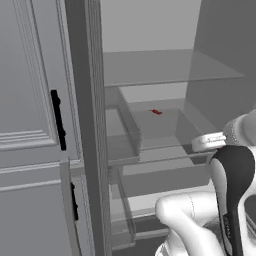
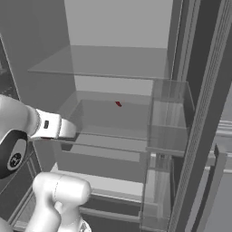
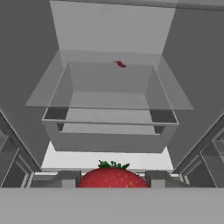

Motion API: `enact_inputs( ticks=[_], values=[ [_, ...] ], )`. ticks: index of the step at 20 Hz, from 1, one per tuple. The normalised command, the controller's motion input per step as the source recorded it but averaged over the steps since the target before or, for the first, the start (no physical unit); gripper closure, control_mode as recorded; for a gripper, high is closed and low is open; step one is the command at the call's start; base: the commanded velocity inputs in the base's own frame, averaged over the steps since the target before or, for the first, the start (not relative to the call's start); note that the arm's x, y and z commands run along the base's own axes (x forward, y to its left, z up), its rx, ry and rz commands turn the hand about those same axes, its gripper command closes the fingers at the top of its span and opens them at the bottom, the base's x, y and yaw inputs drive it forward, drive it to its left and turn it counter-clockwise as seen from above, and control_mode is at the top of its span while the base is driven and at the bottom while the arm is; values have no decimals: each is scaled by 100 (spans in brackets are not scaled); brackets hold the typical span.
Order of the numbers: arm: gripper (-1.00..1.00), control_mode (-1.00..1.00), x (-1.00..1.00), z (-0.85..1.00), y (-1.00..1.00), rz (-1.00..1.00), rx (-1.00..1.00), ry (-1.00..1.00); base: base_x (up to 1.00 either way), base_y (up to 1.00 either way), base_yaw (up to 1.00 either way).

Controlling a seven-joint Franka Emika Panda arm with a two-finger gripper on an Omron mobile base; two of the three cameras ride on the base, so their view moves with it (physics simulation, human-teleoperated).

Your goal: Take the strawberry from the fridge and place it on top of the pancake, located on the dining counter.

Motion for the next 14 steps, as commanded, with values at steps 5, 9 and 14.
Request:
enact_inputs(
  ticks=[5, 9, 14],
  values=[
    [100, 100, 0, 0, 0, 0, 0, 0, -100, 0, 0],
    [100, 100, 0, 0, 0, 0, 0, 0, -100, 0, 0],
    [100, 100, 0, 0, 0, 0, 0, 0, -96, -13, -8]
  ],
)
